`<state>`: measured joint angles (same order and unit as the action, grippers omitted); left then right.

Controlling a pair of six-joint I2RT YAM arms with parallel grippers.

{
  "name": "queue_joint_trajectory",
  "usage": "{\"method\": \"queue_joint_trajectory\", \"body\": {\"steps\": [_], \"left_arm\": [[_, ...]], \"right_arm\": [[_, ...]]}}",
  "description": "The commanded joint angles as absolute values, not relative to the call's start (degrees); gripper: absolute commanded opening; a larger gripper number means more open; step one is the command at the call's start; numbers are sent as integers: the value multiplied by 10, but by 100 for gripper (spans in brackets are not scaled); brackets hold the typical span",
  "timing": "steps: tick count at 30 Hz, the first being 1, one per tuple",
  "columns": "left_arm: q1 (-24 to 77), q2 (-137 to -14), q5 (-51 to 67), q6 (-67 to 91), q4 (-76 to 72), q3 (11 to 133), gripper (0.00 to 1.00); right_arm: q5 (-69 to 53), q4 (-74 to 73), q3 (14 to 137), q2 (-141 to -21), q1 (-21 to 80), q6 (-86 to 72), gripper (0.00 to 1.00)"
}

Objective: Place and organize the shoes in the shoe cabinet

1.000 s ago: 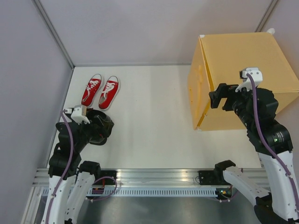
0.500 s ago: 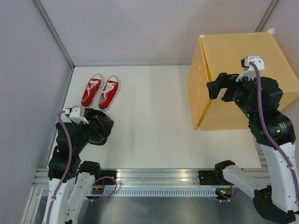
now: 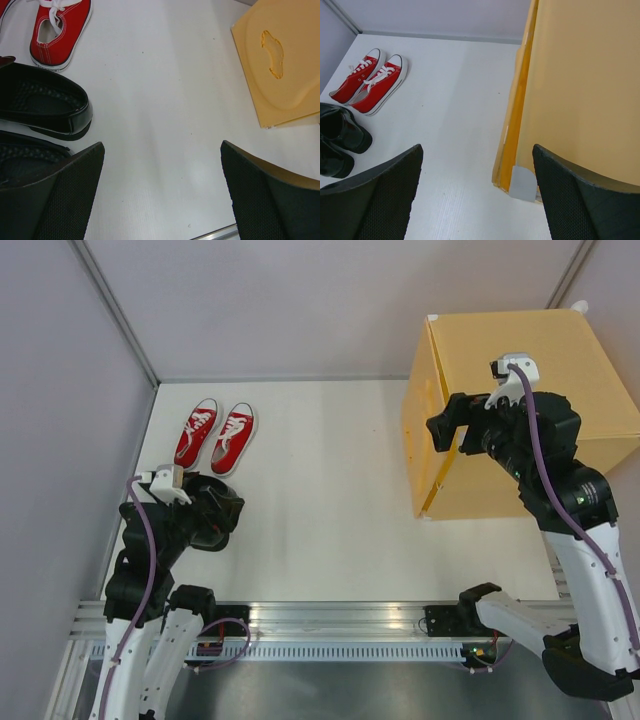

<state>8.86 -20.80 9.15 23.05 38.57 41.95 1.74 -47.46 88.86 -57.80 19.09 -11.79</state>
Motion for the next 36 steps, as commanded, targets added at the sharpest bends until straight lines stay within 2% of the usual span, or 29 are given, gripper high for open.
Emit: {"method": "queue_joint_trajectory", "body": {"steps": [1,6,21,29,36], "left_arm": [[87,-215,93,217,360,419,100],[87,-216,91,217,359,418,100],[86,-223,98,216,359,418,100],[85,-225,100,217,360,418,100],[83,-228,103,215,359,418,100]], "right_arm": [[12,-471,920,-591,210,-112,93],[62,-484,940,-618,231,-117,93],[124,-508,897,-625,289,-136,93],[196,-519,877,-630,320,-150,93],[186,-517,863,-639,352,-160,93]]}}
